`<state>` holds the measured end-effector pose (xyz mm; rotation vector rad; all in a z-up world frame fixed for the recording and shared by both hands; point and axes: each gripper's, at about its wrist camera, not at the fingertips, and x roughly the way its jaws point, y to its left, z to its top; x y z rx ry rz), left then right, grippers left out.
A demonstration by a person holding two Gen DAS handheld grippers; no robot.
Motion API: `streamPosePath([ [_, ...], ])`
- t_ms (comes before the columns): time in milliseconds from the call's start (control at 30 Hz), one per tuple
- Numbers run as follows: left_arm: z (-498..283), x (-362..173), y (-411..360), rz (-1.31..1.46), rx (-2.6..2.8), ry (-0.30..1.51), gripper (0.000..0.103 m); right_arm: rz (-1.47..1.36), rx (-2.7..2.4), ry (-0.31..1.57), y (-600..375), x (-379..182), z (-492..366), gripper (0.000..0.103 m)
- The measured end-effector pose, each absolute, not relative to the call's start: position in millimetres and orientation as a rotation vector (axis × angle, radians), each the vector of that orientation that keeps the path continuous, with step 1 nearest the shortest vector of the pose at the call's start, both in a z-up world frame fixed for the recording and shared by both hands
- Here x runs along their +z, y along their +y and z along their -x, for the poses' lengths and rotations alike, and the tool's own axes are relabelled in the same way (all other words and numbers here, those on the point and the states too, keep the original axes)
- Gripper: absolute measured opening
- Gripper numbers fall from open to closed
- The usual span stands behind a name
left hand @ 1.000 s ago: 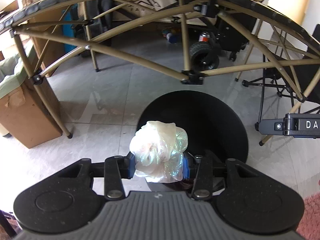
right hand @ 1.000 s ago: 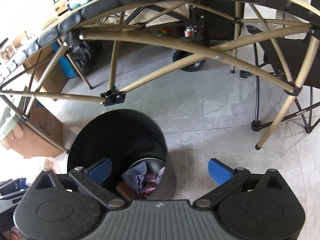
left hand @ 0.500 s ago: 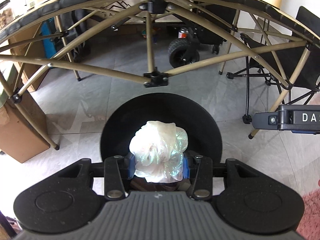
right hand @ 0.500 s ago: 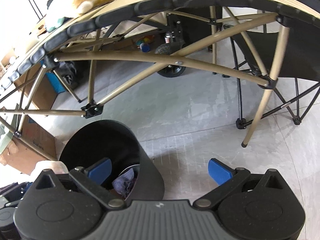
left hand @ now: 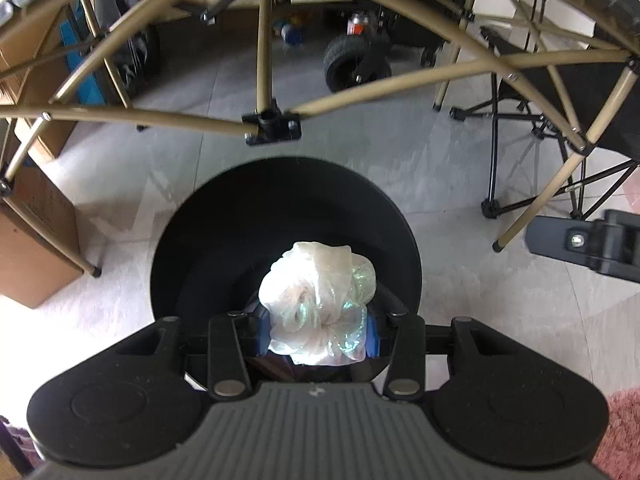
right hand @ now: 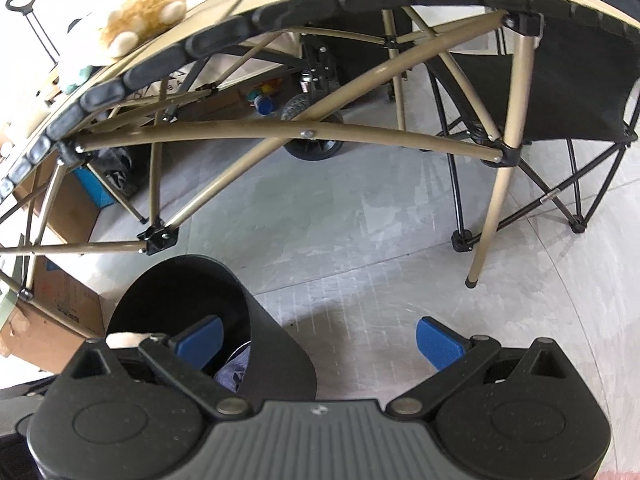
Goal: Collect trash
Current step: 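Lower the left tool into the bin and open it to drop the plastic bag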
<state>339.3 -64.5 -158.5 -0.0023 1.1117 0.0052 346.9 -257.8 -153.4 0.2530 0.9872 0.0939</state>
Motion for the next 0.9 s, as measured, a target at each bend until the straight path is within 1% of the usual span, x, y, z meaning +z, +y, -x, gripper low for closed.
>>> streamPosePath([
  [467, -366, -197, -60, 0.053, 0.055, 1.318, 0.044, -0.304, 0.057, 1.013, -266, -163, -350, 0.103],
  [733, -368, -210, -53, 0.058, 0.070, 1.345, 0.044, -0.317, 0.064, 1.023, -266, -166, -353, 0.103],
  [900, -369, -212, -54, 0.057, 0.073, 1.348, 0.047, -0.331, 0.065, 1.030, -267, -167, -353, 0.103],
])
